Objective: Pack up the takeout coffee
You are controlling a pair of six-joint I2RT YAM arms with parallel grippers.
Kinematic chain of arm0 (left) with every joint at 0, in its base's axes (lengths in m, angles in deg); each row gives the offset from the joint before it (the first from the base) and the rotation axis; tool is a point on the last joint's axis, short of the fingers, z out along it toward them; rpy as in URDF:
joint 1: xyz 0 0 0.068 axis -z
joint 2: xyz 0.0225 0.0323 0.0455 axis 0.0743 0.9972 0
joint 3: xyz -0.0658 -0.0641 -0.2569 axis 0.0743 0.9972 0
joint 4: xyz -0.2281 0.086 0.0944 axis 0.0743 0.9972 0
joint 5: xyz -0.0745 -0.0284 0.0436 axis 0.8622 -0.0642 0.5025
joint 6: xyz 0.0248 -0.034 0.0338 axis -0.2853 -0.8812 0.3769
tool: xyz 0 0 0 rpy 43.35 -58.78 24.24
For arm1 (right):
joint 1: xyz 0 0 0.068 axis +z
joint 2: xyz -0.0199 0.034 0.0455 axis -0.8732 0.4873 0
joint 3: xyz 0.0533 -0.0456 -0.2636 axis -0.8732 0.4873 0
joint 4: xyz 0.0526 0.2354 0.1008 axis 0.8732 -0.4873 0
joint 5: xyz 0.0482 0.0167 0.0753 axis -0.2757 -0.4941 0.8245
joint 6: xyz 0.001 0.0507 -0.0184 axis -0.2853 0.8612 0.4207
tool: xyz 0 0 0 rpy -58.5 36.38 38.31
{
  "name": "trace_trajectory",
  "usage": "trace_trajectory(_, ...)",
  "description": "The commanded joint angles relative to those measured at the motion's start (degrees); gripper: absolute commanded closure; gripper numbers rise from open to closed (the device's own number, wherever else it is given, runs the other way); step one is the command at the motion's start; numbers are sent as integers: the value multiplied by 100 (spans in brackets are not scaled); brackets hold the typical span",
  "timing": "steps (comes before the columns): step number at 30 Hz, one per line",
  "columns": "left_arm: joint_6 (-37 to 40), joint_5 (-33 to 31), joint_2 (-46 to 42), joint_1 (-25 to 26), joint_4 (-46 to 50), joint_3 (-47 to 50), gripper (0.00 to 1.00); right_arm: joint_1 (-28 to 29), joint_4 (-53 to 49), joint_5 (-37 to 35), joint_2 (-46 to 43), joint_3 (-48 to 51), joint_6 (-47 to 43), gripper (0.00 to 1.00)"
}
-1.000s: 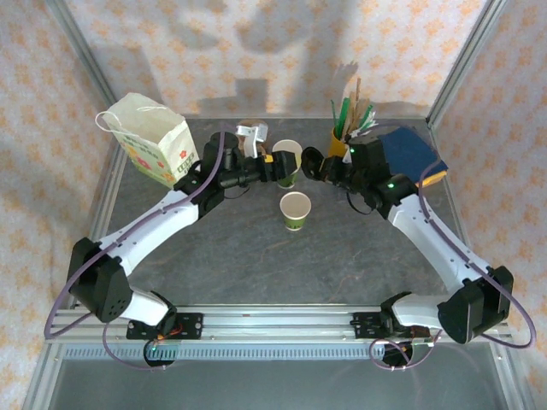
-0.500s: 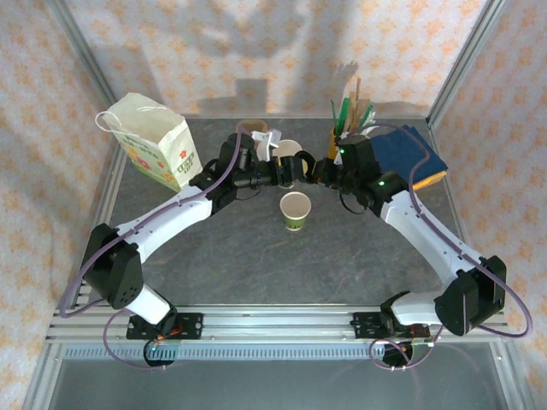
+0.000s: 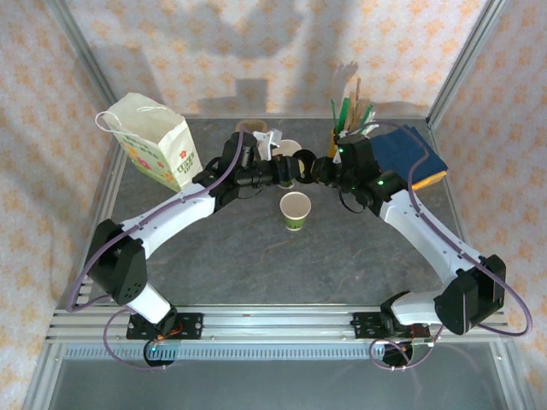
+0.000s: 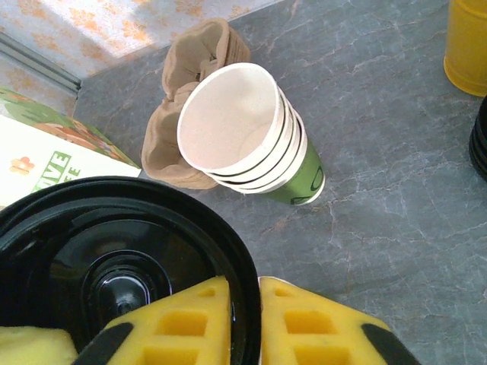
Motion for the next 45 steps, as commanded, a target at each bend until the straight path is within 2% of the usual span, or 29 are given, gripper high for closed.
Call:
trace_trajectory(1,-53,262,-131,-71,-223,18,87,46,349,-61,-172,-44,-265,80)
trace_trajectory(5,-247,342,-378,-253,-555,371,90,47,694,-273,-498,152,-711,67)
trace_trajectory(8,7,67,-582,-344,-169,394,91,39,1044,-468,-777,363,-1083,56)
trace_trajectory(10,-15,119,-751,-474,-187,529,91,46,1299,-505,-1121,496,-1367,50)
trace_trajectory(14,-20,80,-1114,-716,-81,735,91,38,1888,-384,-1545,811,-1969,44)
trace_trajectory(23,-291,54,-2072,-1176,874,979,91,44,3578,1037,-2009,1691,-3808,39)
trace_trajectory(28,-712,82,-2775,-1487,1471,1245,91,113,4078,1367,-1789,1790,-4629,40)
trace_trajectory(32,-882,236,-3044,-1571,2038,1236,91,664,4280,932,-1750,2010,-6005,41)
trace_trajectory(36,-1025,421,-3193,-1581,2465,1189,91,1015,4424,440,-1506,1997,-6510,41)
trace_trajectory(41,-1206,475,-3316,-1582,2562,1299,92,1295,4496,446,-1333,2178,-7511,43)
trace_trajectory(45,-1268,371,-3287,-1590,2732,1309,94,1382,4696,522,-1338,2369,-7805,43)
